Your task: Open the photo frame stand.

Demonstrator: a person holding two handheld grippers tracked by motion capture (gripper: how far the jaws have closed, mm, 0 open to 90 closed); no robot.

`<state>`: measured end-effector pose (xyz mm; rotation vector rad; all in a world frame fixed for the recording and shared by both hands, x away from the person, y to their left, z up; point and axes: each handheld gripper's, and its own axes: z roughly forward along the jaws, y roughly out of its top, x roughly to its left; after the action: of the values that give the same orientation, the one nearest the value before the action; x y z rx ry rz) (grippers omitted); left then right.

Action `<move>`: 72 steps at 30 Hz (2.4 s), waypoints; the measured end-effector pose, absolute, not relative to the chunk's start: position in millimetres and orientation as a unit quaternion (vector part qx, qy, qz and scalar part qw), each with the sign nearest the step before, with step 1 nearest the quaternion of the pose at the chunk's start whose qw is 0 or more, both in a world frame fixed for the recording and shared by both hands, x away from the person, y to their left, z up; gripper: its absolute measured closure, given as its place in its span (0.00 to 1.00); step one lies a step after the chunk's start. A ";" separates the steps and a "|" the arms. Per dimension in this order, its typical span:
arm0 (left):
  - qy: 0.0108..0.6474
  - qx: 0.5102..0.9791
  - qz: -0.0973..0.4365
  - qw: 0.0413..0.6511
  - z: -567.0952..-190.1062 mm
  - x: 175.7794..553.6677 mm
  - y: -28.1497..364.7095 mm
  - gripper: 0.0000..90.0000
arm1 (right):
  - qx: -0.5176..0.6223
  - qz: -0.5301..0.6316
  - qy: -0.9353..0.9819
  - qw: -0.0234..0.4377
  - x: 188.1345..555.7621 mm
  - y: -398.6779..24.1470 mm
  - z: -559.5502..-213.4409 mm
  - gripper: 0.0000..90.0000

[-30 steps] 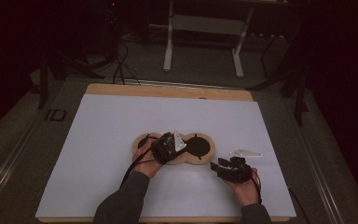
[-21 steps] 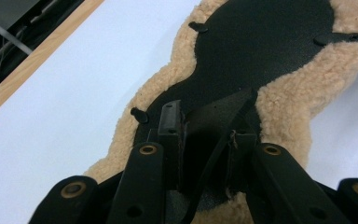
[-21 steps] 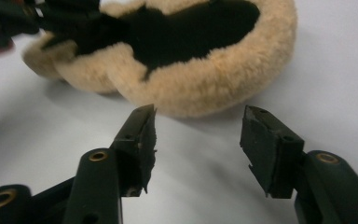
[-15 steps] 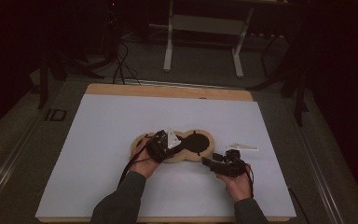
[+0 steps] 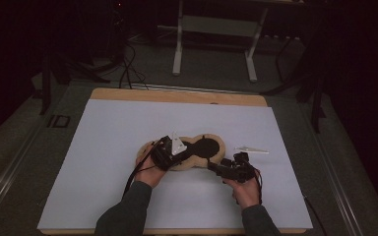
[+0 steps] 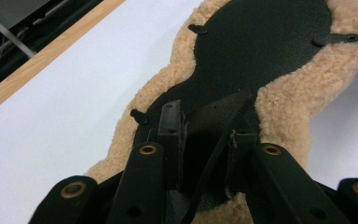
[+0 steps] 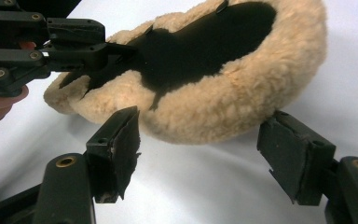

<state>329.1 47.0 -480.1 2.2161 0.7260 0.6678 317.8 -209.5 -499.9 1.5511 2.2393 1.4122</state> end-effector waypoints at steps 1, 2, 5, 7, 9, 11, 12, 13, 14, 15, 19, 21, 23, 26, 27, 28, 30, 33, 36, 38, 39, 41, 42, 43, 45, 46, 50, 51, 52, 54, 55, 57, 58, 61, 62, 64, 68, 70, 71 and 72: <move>0.280 0.856 0.257 0.351 -480.1 329.0 47.5 0.83 | 0.507 0.459 0.729 0.033 318.6 -208.2 -500.5 0.32; 0.281 0.855 0.258 0.353 -480.4 328.9 47.6 0.83 | 0.507 0.461 0.728 0.029 319.7 -206.7 -501.3 0.32; 0.283 0.853 0.257 0.355 -480.1 328.7 48.5 0.83 | 0.512 0.465 0.722 0.018 322.3 -202.4 -502.8 0.30; 0.281 0.854 0.257 0.354 -479.2 328.8 50.1 0.83 | 0.515 0.471 0.716 0.008 324.4 -200.5 -503.7 0.29; 0.282 0.852 0.256 0.360 -479.3 328.4 51.4 0.83 | 0.518 0.477 0.710 -0.005 326.6 -198.8 -504.6 0.28; 0.284 0.850 0.254 0.364 -479.1 327.8 52.9 0.83 | 0.521 0.483 0.703 -0.015 328.6 -197.3 -504.6 0.27; 0.284 0.849 0.255 0.366 -479.1 327.8 53.5 0.83 | 0.522 0.484 0.702 -0.017 329.5 -196.6 -504.3 0.27; 0.284 0.849 0.254 0.367 -478.9 327.7 54.2 0.83 | 0.523 0.486 0.700 -0.021 330.4 -195.8 -504.0 0.27; 0.286 0.847 0.255 0.368 -478.7 327.5 54.7 0.83 | 0.525 0.487 0.698 -0.023 331.2 -195.0 -503.5 0.27; 0.286 0.846 0.255 0.369 -478.6 327.5 55.1 0.83 | 0.526 0.487 0.697 -0.023 331.9 -194.1 -502.7 0.28; 0.293 0.840 0.255 0.380 -477.6 327.1 59.5 0.83 | 0.527 0.486 0.697 -0.020 334.7 -190.3 -497.4 0.29; 0.298 0.834 0.256 0.388 -477.3 326.1 61.8 0.83 | 0.527 0.487 0.696 -0.021 336.0 -188.5 -493.9 0.30; 0.302 0.830 0.258 0.392 -476.6 325.4 64.5 0.83 | 0.529 0.488 0.694 -0.019 337.3 -185.8 -489.8 0.30; 0.311 0.819 0.262 0.404 -476.7 323.3 68.4 0.83 | 0.534 0.487 0.692 -0.017 339.5 -180.9 -484.1 0.30; 0.314 0.816 0.264 0.407 -476.6 322.6 69.9 0.83 | 0.536 0.487 0.690 -0.016 340.5 -178.3 -481.8 0.31; 0.317 0.813 0.264 0.411 -476.5 321.7 71.9 0.83 | 0.537 0.486 0.690 -0.014 341.2 -176.3 -480.0 0.33; 0.319 0.810 0.265 0.413 -476.0 320.6 75.1 0.83 | 0.539 0.485 0.688 -0.015 342.8 -173.2 -477.1 0.34; 0.326 0.805 0.266 0.419 -475.5 319.2 79.3 0.83 | 0.541 0.485 0.687 -0.015 345.1 -168.5 -473.2 0.37; 0.332 0.799 0.264 0.426 -474.5 318.3 84.5 0.83 | 0.540 0.483 0.689 -0.012 346.7 -163.9 -469.1 0.39; 0.335 0.795 0.261 0.432 -474.1 317.7 87.5 0.83 | 0.538 0.483 0.691 -0.013 347.6 -161.6 -465.7 0.41; 0.337 0.793 0.261 0.435 -473.9 317.4 88.6 0.82 | 0.537 0.482 0.692 -0.013 347.7 -160.5 -464.2 0.41; 0.340 0.792 0.257 0.438 -473.7 317.1 90.5 0.82 | 0.537 0.480 0.693 -0.012 347.8 -158.2 -462.0 0.41; 0.341 0.790 0.257 0.440 -473.7 316.5 91.6 0.82 | 0.538 0.478 0.695 -0.011 347.9 -157.5 -461.1 0.41; 0.342 0.788 0.257 0.442 -473.7 316.3 92.2 0.82 | 0.537 0.477 0.696 -0.011 348.3 -156.3 -459.6 0.42; 0.344 0.786 0.254 0.446 -473.4 315.7 93.9 0.81 | 0.534 0.475 0.699 -0.010 348.7 -155.4 -458.1 0.42; 0.345 0.785 0.253 0.447 -473.2 315.4 94.7 0.81 | 0.533 0.473 0.701 -0.009 348.9 -154.7 -457.0 0.42; 0.350 0.782 0.250 0.451 -471.0 314.4 98.2 0.80 | 0.529 0.470 0.707 -0.004 349.3 -151.6 -452.3 0.43; 0.350 0.782 0.249 0.451 -470.5 314.1 99.1 0.79 | 0.527 0.469 0.709 -0.001 349.4 -150.3 -450.4 0.43; 0.351 0.781 0.249 0.453 -469.7 313.5 100.2 0.79 | 0.526 0.468 0.710 0.001 349.4 -149.4 -449.0 0.44; 0.352 0.780 0.247 0.454 -468.2 312.5 102.6 0.79 | 0.522 0.465 0.715 0.006 349.5 -146.7 -445.0 0.44; 0.352 0.780 0.246 0.454 -467.2 312.0 104.0 0.78 | 0.518 0.464 0.718 0.009 349.6 -145.5 -443.2 0.44; 0.353 0.780 0.243 0.456 -465.6 311.3 106.5 0.77 | 0.513 0.463 0.722 0.014 349.7 -142.9 -439.4 0.46; 0.355 0.779 0.240 0.457 -464.5 311.0 108.3 0.77 | 0.512 0.463 0.724 0.018 349.8 -142.0 -437.9 0.46; 0.358 0.778 0.239 0.458 -462.0 309.5 111.7 0.76 | 0.504 0.459 0.732 0.030 350.0 -136.2 -430.9 0.47; 0.359 0.778 0.237 0.458 -461.2 309.0 112.7 0.76 | 0.502 0.458 0.733 0.033 350.2 -135.0 -429.5 0.47; 0.360 0.778 0.234 0.459 -459.6 308.3 115.7 0.75 | 0.498 0.454 0.737 0.038 350.5 -132.1 -425.9 0.48; 0.362 0.779 0.220 0.462 -456.7 307.5 120.3 0.72 | 0.488 0.447 0.748 0.047 351.2 -127.1 -419.7 0.48; 0.360 0.783 0.213 0.459 -454.6 306.9 122.9 0.71 | 0.483 0.444 0.753 0.049 351.6 -125.6 -417.7 0.49; 0.360 0.785 0.209 0.458 -453.8 306.8 124.1 0.70 | 0.480 0.443 0.756 0.050 352.1 -124.6 -416.6 0.49; 0.360 0.786 0.201 0.460 -452.6 306.5 126.6 0.70 | 0.478 0.441 0.758 0.050 352.7 -124.3 -416.1 0.49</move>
<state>306.5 126.6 -452.6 1.9350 0.8852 0.4959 352.7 -124.3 -416.1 1.4546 2.3073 1.3438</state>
